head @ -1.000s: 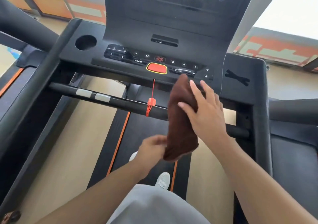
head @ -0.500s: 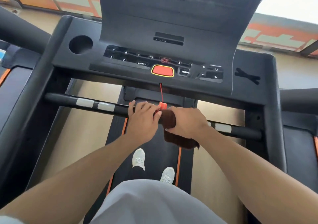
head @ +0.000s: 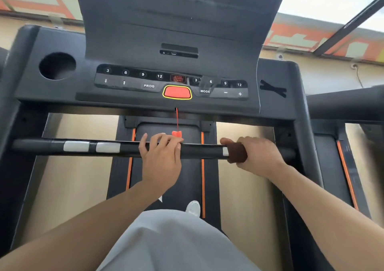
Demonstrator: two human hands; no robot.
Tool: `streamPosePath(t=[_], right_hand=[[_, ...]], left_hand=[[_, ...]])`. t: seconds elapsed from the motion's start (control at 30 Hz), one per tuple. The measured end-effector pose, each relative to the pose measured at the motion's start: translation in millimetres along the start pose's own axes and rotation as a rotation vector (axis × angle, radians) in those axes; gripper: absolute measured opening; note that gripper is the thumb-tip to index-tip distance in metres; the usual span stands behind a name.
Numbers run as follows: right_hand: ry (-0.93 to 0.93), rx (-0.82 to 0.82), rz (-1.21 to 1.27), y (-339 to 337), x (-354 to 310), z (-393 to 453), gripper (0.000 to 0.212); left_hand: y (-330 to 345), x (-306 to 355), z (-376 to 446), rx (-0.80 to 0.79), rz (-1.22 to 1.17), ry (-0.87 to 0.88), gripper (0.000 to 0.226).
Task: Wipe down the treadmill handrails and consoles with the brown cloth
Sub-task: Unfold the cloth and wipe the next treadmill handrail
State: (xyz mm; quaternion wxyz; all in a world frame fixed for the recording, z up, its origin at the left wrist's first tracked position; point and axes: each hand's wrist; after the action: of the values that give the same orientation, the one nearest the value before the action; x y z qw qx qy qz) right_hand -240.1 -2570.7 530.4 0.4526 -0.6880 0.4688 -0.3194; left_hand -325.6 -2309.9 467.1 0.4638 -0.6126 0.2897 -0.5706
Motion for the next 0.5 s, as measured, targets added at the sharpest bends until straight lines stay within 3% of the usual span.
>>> streamPosePath(t=[0.1, 0.2, 0.33, 0.5], right_hand=[[-0.200, 0.074, 0.099, 0.2, -81.5, 20.7, 0.042], [-0.250, 0.139, 0.024, 14.6, -123.2, 35.1, 0.048], [-0.198, 0.217, 0.021, 23.2, -82.5, 24.3, 0.039], [0.122, 0.131, -0.015, 23.9, 36.4, -14.7, 0.033]], left_hand=[[-2.1, 0.3, 0.1, -0.019, 0.027, 0.021, 0.042], [-4.0, -1.9, -0.2, -0.034, 0.046, 0.056, 0.040], [-4.3, -6.2, -2.2, -0.026, 0.022, 0.096, 0.040], [-3.0, -12.8, -2.5, -0.048, -0.006, 0.161, 0.038]])
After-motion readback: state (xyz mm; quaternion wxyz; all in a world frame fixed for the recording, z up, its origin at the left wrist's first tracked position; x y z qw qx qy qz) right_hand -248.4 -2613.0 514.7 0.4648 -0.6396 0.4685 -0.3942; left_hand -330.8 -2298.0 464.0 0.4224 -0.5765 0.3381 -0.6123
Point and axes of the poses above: each hand's wrist, its own z-axis towards the middle knuckle, its own y-axis out of the palm, x = y × z, and after that the axes turned 3 degrees about x, right-handed
